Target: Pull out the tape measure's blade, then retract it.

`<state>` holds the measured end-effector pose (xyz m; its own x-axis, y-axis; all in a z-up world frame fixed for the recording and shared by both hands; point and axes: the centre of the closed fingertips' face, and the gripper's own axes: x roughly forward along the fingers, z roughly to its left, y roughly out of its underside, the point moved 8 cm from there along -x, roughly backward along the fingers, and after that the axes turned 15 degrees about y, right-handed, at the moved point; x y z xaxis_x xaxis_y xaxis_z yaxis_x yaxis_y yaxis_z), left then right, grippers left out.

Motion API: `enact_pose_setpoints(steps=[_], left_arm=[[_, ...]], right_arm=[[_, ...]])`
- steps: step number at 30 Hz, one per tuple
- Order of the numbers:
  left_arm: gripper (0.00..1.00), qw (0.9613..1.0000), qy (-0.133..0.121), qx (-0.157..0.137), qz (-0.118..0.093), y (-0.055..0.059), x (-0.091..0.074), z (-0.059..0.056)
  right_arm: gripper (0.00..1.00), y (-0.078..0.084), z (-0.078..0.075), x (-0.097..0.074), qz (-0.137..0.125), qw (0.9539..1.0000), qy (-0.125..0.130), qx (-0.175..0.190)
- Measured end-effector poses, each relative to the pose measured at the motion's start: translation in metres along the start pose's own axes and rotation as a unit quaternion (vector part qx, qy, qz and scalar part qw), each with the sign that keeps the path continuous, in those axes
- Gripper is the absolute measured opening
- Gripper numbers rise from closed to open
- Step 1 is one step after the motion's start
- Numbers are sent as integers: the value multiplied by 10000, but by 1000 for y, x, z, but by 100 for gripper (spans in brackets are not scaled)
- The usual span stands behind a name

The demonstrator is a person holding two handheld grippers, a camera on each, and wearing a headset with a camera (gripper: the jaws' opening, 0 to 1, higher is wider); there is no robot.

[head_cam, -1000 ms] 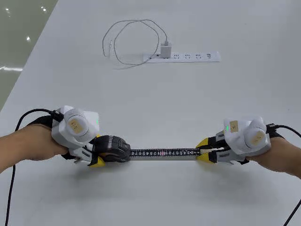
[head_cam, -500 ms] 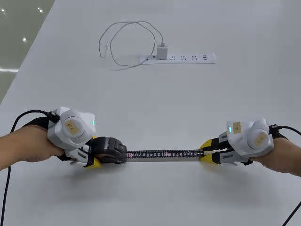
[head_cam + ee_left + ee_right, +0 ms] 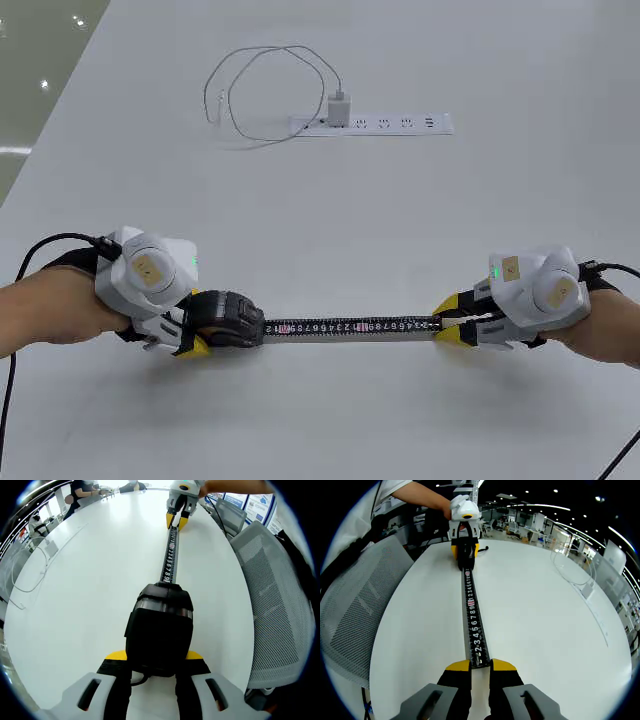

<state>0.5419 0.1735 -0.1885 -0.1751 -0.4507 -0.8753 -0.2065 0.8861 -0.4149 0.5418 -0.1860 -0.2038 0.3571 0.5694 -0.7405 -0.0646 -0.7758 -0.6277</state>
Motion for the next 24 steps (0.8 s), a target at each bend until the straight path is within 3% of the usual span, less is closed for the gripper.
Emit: enact_pose_setpoints(steps=[24], left_arm=[[29,10000,-6,6,33,-1,0,0]], right_arm=[[8,12,-5,-13,220,9997,-21,71]])
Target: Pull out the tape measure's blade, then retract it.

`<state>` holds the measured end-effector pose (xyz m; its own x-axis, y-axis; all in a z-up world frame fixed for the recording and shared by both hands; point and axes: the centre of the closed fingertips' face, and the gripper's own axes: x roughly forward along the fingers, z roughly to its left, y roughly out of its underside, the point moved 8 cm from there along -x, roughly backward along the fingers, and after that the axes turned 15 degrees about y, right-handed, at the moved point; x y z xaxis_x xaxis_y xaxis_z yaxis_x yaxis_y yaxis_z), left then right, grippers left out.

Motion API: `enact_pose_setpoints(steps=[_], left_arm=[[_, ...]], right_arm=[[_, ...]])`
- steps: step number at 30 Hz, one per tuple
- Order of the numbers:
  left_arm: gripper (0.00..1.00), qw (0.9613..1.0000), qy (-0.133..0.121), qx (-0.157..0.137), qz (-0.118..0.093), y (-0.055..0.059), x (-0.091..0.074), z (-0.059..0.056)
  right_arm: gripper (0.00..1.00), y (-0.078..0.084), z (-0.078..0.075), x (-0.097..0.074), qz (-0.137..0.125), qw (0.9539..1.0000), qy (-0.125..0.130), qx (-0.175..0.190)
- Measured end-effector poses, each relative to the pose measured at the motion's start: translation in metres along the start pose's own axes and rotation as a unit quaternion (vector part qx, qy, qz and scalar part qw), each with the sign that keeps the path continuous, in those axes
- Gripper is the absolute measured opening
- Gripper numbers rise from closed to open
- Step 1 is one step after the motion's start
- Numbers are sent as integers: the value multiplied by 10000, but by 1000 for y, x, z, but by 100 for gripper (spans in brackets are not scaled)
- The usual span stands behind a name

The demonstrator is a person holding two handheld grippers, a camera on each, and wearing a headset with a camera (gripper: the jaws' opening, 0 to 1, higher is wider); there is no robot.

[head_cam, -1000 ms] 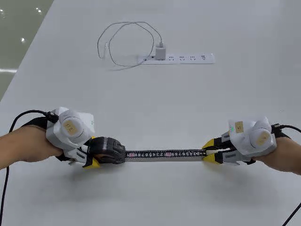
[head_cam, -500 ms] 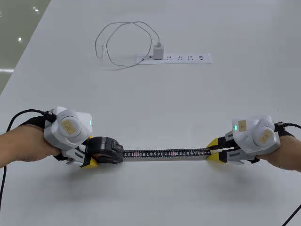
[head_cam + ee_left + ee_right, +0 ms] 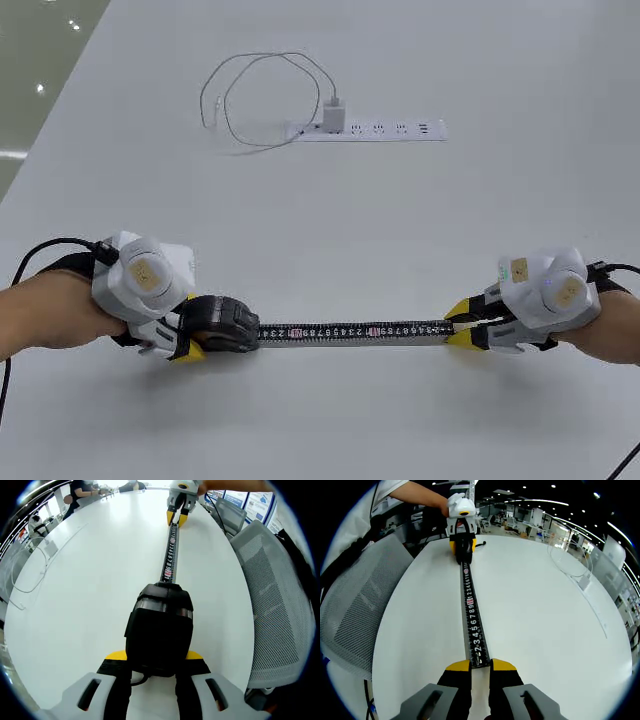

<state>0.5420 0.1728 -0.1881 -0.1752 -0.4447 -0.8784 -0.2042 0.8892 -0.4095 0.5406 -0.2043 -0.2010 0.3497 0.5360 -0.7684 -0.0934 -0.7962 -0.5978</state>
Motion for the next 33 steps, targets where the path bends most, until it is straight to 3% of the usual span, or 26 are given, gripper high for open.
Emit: enact_pose_setpoints(steps=[10,33], left_arm=[[29,10000,-29,-17,30,-1,0,0],[30,9998,-131,0,-126,-1,0,-1]], right_arm=[[9,-1,0,1,120,9999,-70,-46],[10,-5,-2,3,408,9985,-194,-309]])
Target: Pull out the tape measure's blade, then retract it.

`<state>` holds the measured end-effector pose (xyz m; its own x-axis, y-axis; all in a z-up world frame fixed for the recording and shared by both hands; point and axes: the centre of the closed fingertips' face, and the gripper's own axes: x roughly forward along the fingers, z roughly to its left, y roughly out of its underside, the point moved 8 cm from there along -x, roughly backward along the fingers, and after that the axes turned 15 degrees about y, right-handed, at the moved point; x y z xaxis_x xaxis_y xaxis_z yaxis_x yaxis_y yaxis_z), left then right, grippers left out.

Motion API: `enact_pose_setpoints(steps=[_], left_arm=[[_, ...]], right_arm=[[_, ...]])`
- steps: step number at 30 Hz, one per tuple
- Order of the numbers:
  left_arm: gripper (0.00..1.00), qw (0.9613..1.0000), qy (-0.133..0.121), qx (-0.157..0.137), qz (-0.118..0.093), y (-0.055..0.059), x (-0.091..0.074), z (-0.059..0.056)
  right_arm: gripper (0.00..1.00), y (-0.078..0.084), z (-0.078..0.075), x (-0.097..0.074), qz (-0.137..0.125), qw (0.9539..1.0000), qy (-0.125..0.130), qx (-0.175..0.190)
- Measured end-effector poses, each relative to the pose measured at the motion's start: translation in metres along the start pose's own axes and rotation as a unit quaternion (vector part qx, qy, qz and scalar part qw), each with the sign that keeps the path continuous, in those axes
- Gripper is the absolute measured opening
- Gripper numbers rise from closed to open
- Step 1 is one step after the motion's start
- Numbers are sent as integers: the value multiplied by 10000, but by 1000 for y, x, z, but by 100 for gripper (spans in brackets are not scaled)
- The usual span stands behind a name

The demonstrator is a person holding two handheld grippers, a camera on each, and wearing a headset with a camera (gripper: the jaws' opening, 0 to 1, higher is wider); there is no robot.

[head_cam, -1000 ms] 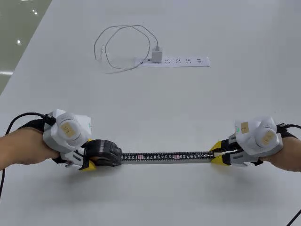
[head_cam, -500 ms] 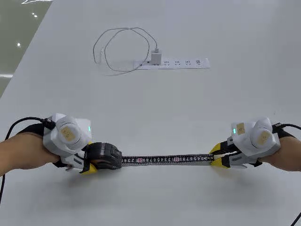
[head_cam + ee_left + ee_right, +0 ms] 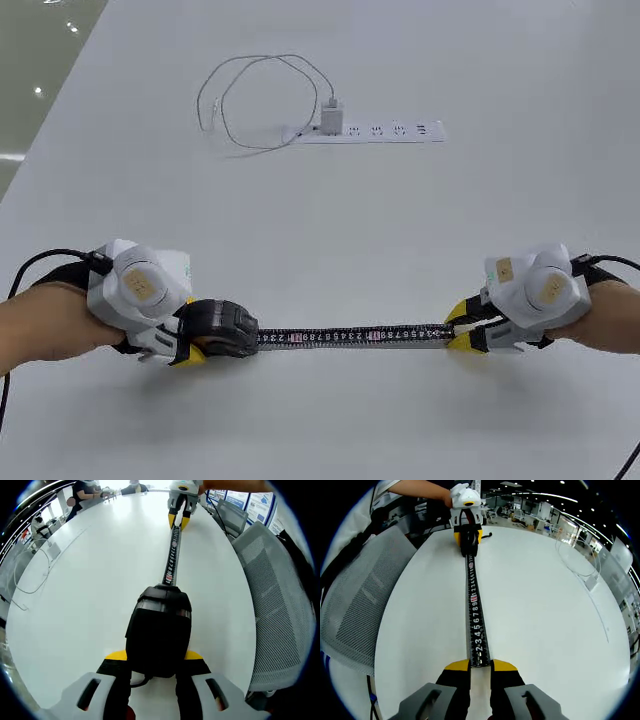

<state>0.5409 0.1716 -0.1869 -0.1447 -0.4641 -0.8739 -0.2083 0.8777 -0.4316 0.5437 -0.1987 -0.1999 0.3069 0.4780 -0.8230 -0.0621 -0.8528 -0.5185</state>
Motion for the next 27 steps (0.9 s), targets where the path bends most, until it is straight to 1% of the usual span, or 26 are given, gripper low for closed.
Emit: enact_pose_setpoints(steps=[13,16,27], left_arm=[[30,10000,-47,39,13,1,0,1],[30,10000,-56,44,14,1,0,1],[30,9999,-82,90,-11,1,1,1]], right_arm=[[11,0,0,0,34,10000,1,43],[11,-1,0,0,47,10000,-34,61],[12,-1,-1,0,49,10000,-15,-34]])
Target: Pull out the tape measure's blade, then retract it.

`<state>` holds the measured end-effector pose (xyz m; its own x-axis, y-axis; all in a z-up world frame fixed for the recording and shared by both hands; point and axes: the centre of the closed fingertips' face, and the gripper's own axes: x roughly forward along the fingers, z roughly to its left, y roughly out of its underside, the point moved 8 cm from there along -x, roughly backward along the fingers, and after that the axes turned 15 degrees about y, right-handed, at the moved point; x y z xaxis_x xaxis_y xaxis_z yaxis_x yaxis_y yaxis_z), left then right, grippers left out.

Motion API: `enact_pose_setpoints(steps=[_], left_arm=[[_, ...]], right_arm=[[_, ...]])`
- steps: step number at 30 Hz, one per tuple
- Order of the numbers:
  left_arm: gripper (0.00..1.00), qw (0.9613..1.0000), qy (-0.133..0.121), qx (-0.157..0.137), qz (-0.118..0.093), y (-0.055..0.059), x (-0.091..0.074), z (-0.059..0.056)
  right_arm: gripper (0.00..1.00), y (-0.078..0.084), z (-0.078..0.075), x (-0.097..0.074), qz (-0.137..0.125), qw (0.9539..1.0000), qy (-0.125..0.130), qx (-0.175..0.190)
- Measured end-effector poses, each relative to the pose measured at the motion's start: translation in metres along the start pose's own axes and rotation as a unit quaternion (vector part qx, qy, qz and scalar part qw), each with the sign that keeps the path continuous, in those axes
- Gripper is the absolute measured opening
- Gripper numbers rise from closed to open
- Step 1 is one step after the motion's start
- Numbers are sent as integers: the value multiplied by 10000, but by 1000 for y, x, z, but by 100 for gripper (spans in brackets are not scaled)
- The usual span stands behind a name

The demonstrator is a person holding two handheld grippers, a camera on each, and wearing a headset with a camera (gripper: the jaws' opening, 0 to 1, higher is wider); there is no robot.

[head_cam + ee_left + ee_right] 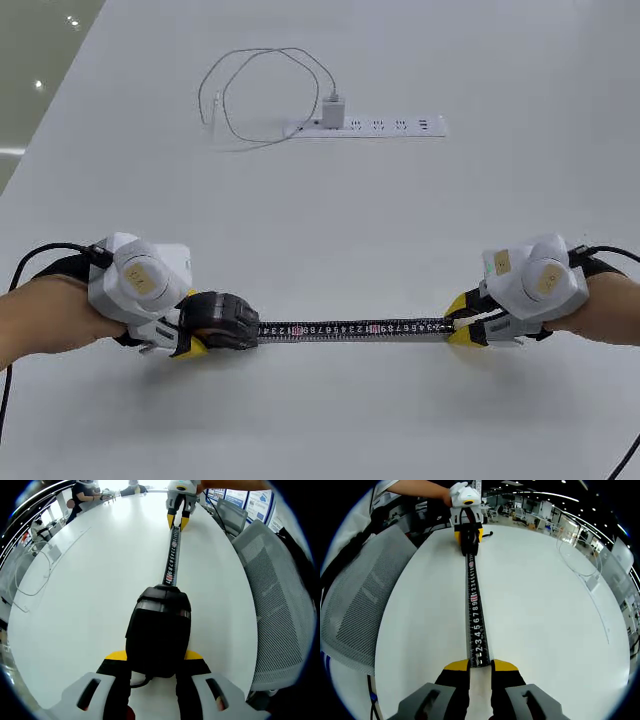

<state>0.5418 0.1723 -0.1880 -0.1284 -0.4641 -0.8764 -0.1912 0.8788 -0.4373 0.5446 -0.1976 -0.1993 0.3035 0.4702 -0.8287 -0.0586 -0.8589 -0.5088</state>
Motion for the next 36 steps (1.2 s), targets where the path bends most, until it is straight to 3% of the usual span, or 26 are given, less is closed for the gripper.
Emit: enact_pose_setpoints(steps=[7,21,36], left_arm=[[30,9999,-1,-98,-96,-1,-2,-1],[51,9992,-35,-278,-279,0,-4,-5],[52,9982,-90,-364,-465,-1,-10,-8]], right_arm=[[19,-4,-1,1,-8,9999,32,101],[25,-7,1,-2,-109,9991,35,414],[29,-11,2,-4,-203,9978,68,630]])
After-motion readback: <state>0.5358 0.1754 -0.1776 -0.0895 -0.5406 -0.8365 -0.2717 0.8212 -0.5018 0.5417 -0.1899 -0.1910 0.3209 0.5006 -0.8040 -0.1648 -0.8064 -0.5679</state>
